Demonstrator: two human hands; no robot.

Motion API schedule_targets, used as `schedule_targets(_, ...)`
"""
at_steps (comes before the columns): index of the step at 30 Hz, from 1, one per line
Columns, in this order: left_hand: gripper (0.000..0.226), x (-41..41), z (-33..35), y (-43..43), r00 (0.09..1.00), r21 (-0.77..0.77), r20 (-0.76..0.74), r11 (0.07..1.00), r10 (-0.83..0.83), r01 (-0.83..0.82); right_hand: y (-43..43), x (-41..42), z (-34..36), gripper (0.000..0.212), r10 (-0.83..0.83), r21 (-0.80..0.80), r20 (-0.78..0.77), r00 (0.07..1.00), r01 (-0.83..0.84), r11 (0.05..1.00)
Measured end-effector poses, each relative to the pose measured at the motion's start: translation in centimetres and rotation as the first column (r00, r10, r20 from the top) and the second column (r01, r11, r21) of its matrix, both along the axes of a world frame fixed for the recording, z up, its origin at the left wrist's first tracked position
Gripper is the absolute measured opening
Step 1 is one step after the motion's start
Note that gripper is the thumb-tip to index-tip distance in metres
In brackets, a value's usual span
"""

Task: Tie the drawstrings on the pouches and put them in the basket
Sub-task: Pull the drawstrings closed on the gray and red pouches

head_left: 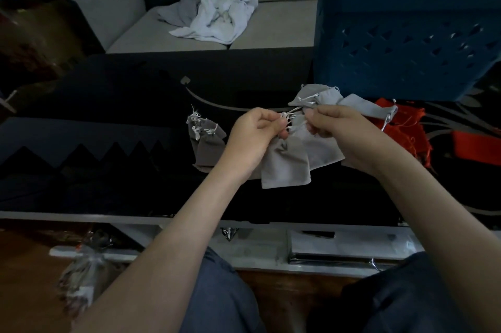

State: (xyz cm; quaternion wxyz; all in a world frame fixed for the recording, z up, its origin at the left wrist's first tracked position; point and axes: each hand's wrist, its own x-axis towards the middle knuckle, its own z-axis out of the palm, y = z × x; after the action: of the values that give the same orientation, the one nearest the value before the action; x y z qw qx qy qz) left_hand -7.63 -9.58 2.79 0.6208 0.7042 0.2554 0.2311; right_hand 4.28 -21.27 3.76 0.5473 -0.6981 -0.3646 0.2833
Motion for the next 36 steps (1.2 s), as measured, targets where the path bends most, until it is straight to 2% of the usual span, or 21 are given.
schedule_targets(4,0.012,0.2,0.1,-0.3,1.0,-0.029,0.03,1.0,0.006,-0.005,-0.1,-1.3,0.6,0.021,0.133,0.08,0.058,0.989,-0.137,0.987)
schedule_targets(7,0.013,0.2,0.3,-0.4,1.0,0.023,0.01,1.0,0.018,-0.018,-0.1,-1.7,0.7,0.021,0.16,0.075,0.194,0.968,-0.177,0.981)
schedule_targets(11,0.02,0.0,0.2,-0.5,1.0,0.111,-0.008,0.994,0.023,-0.022,0.2,-1.8,0.4,0.019,0.105,0.091,0.296,0.95,-0.137,0.986)
schedule_targets(15,0.026,-0.1,0.3,-0.7,0.999,0.178,-0.045,0.984,0.015,-0.007,0.5,-1.6,-0.3,0.024,0.023,0.115,0.271,0.962,-0.056,0.992)
schedule_targets(20,0.023,-0.1,0.3,-1.4,0.999,0.241,-0.051,0.97,-0.004,0.016,0.8,-1.8,-0.5,0.021,-0.037,0.096,0.304,0.952,0.007,0.995)
schedule_targets(25,0.009,-0.3,0.4,-1.7,0.995,0.207,-0.073,0.975,-0.061,0.075,0.8,-1.9,-0.3,0.02,-0.125,0.098,0.299,0.946,0.1,0.99)
schedule_targets(30,0.017,-0.1,0.6,-1.9,0.998,0.342,-0.043,0.939,0.044,-0.027,0.7,-2.2,-0.2,0.01,-0.142,0.102,0.349,0.926,0.114,0.988)
schedule_targets(34,0.022,-0.1,0.6,-1.8,0.998,0.249,-0.057,0.968,0.029,-0.014,0.7,-2.3,-0.2,0.005,-0.135,0.103,0.382,0.914,0.103,0.989)
schedule_targets(36,0.024,0.0,0.8,-1.7,0.999,0.101,-0.053,0.995,0.002,0.004,0.7,-2.3,-0.2,0.005,-0.138,0.101,0.39,0.91,0.106,0.989)
